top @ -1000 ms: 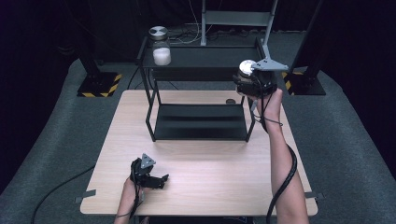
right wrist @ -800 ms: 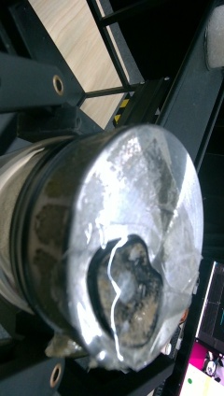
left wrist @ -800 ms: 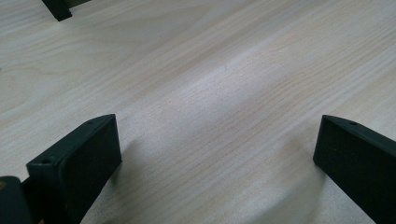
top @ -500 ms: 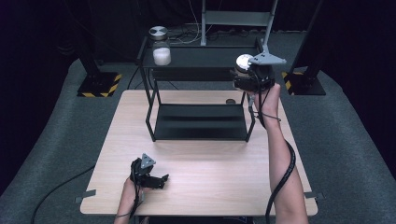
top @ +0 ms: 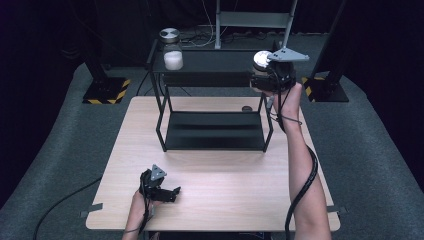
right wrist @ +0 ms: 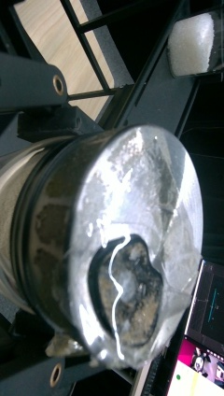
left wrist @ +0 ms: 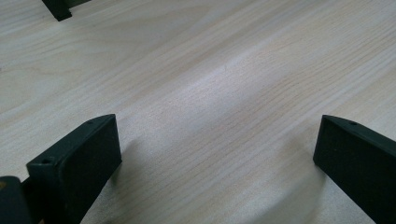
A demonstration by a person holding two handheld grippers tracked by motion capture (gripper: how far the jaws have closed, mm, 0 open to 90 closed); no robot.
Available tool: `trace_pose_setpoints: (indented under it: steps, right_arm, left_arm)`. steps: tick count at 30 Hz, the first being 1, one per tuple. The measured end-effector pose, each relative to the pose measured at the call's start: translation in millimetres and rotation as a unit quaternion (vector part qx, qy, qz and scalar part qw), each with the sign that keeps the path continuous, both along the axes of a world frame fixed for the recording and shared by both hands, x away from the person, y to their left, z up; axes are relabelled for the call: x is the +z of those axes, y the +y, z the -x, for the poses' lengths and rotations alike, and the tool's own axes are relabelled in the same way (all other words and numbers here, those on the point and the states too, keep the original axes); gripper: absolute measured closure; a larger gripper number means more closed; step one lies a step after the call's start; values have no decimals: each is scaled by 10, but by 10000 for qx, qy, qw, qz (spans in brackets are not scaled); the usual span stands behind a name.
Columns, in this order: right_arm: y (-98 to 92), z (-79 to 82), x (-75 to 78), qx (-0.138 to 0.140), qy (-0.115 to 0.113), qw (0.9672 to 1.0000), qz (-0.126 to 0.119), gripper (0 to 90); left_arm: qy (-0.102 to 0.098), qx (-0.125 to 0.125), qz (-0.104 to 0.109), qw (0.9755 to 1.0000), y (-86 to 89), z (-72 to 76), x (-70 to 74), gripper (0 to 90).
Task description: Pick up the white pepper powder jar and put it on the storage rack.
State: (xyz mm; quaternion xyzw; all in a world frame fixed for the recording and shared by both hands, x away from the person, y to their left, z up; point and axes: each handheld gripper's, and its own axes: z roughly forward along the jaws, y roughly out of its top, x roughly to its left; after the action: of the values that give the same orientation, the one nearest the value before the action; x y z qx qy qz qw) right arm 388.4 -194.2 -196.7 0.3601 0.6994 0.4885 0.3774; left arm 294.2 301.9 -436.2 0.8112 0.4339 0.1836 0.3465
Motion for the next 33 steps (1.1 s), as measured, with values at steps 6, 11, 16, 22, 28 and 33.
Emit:
trace_pose_setpoints:
  steps: [6, 11, 16, 22, 28, 33]
  right_arm:
    - [5, 4, 69, -10, -28, 10000, -11, 303]
    - [1, -11, 143, -48, -28, 10000, -23, 303]
    - [-19, -13, 194, -43, -41, 10000, -76, 303]
    - [-9, -12, 254, -76, -62, 9999, -60, 303]
    - [2, -60, 331, -109, -12, 9999, -85, 304]
    - [29, -111, 404, -152, 22, 9999, -65, 304]
  left_arm:
    - [0, -1, -2, 10000, 0, 0, 0, 1]
    - [0, 1, -2, 10000, 0, 0, 0, 1]
    - [0, 0, 1, 10000, 0, 0, 0, 2]
    - [0, 1, -1, 10000, 0, 0, 0, 1]
    - [-2, 0, -3, 10000, 0, 0, 0, 2]
    - [-1, -2, -6, 10000, 0, 0, 1, 1]
